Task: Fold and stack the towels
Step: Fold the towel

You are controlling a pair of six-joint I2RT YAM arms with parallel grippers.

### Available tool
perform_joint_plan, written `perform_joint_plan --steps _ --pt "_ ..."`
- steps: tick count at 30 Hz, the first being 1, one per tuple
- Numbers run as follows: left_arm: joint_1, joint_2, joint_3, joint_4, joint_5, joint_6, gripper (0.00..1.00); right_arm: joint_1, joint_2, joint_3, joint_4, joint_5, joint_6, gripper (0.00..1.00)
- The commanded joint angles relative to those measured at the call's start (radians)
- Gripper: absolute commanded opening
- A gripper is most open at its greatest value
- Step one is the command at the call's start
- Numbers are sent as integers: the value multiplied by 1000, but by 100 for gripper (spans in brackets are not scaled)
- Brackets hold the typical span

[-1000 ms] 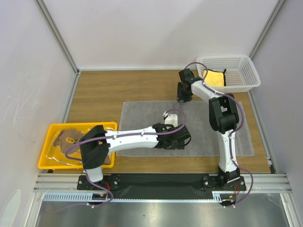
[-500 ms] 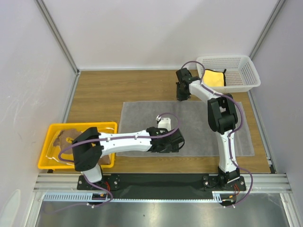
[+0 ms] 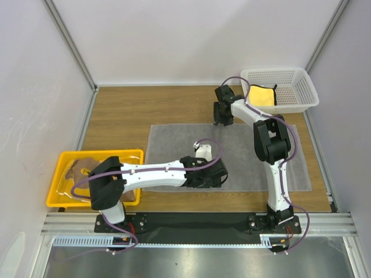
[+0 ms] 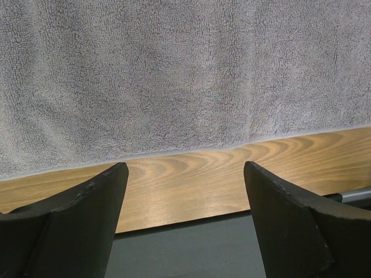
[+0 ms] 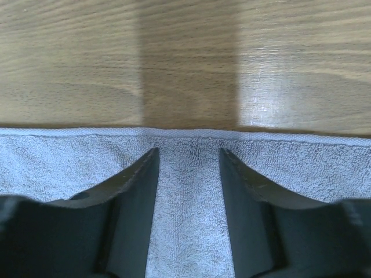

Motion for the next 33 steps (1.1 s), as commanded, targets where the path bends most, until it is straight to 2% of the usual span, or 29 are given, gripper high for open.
perform_joint_plan --steps 1,5,13,20,33 --pt "-11 -4 24 21 -6 6 87 5 -11 -5 14 24 -18 49" --pt "-22 8 25 33 0 18 86 6 -2 -8 11 54 -32 37" --pt "-56 80 123 -40 -20 24 86 14 13 -20 17 70 -46 28" --pt "-59 113 162 -77 -26 -6 84 17 -13 -80 62 51 -47 1" --pt "-69 175 203 -39 -63 -14 82 13 -39 -85 115 -13 -40 0"
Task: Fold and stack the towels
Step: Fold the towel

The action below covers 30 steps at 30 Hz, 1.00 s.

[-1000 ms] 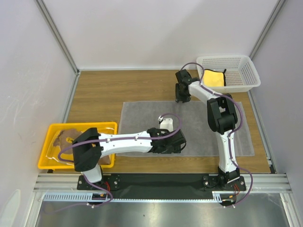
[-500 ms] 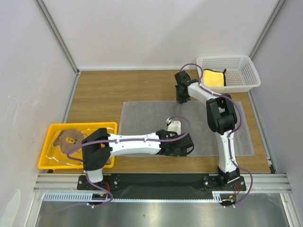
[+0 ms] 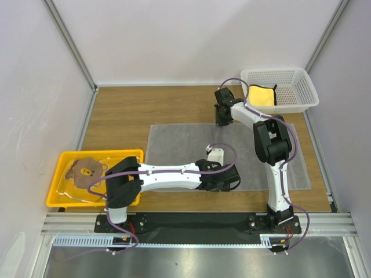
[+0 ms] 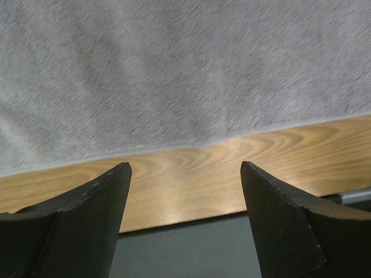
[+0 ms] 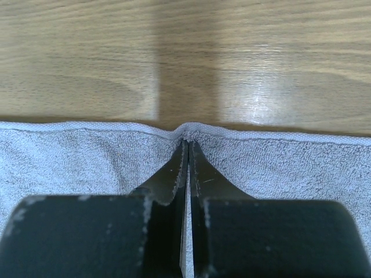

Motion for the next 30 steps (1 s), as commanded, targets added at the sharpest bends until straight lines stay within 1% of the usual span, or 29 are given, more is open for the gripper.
perform_joint_plan --steps 1,3,8,12,15,19,23,30 --pt "-12 48 83 22 -43 -12 81 3 -13 5 14 -38 -2 0" --pt "-17 94 130 8 -48 -26 78 3 -10 12 10 -42 -2 0" --pt "-31 186 227 -87 -79 -75 70 4 -8 5 14 -38 0 0" --pt "-34 249 287 -150 -88 -124 70 4 -3 3 13 -35 0 0" --pt "-34 255 278 -164 -91 -146 70 4 -8 3 8 -35 0 0" --pt "-34 261 261 -139 -91 -144 69 4 -14 6 8 -35 0 0" --pt "-34 280 273 -139 -86 -137 67 4 -16 5 7 -38 1 0" --pt "-40 265 285 -139 -103 -131 65 4 -10 0 4 -35 3 0"
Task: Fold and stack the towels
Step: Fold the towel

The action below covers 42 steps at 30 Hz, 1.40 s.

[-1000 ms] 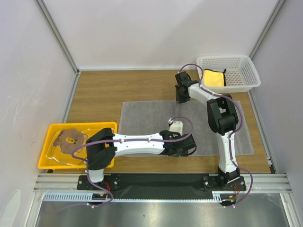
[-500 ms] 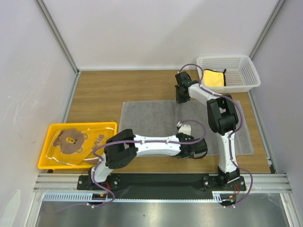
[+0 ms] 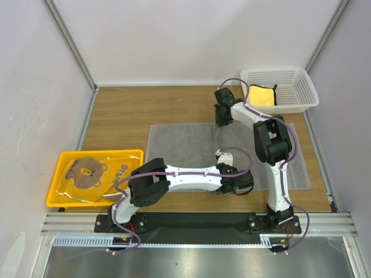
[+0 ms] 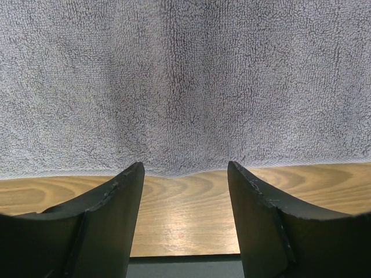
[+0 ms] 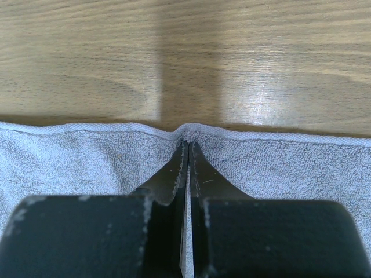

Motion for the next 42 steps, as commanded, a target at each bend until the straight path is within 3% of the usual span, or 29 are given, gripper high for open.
perform_joint_plan --steps 1,18,32,38,42 --pt "-9 -2 41 -7 -34 -14 65 5 -10 2 2 -21 5 0" --pt "-12 39 55 30 7 13 62 8 -3 0 3 -21 9 0" --pt "5 84 38 16 31 -22 53 7 -3 -1 3 -17 5 0" --pt "5 84 23 21 26 -30 41 8 3 -1 3 -21 7 0" --pt "5 79 15 30 26 -25 18 8 6 0 5 -26 7 0"
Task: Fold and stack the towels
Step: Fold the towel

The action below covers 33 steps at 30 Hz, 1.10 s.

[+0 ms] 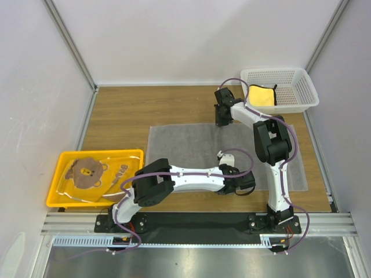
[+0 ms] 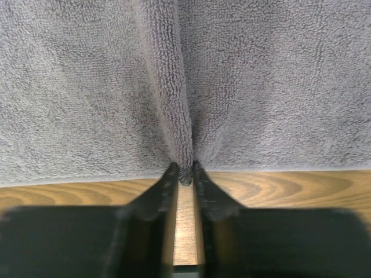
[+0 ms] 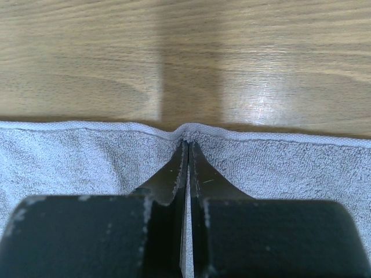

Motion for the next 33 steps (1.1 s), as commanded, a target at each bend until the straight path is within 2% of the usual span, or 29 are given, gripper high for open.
perform_joint_plan --steps 1,3,4,12,18,22,29,33 --pt "5 29 -11 16 5 -14 13 10 4 3 4 -29 7 0" --pt "2 18 -13 16 0 -8 2 8 0 2 6 -35 9 0" --pt "2 14 -14 13 -14 -5 0 8 -3 3 7 -38 9 0" --pt "-8 -117 -49 1 -95 47 0 8 -42 96 -32 -58 4 0" --pt "-8 -264 -91 31 -146 158 0 7 -39 221 -120 -98 -5 0" --pt "-9 -348 -77 16 -181 214 0 10 -16 359 -225 -104 -4 0" --pt "-9 -471 33 -103 -267 290 0 6 32 774 -390 -187 27 0" --pt "-9 -534 112 -156 -310 359 0 -6 -32 815 -338 -252 90 0"
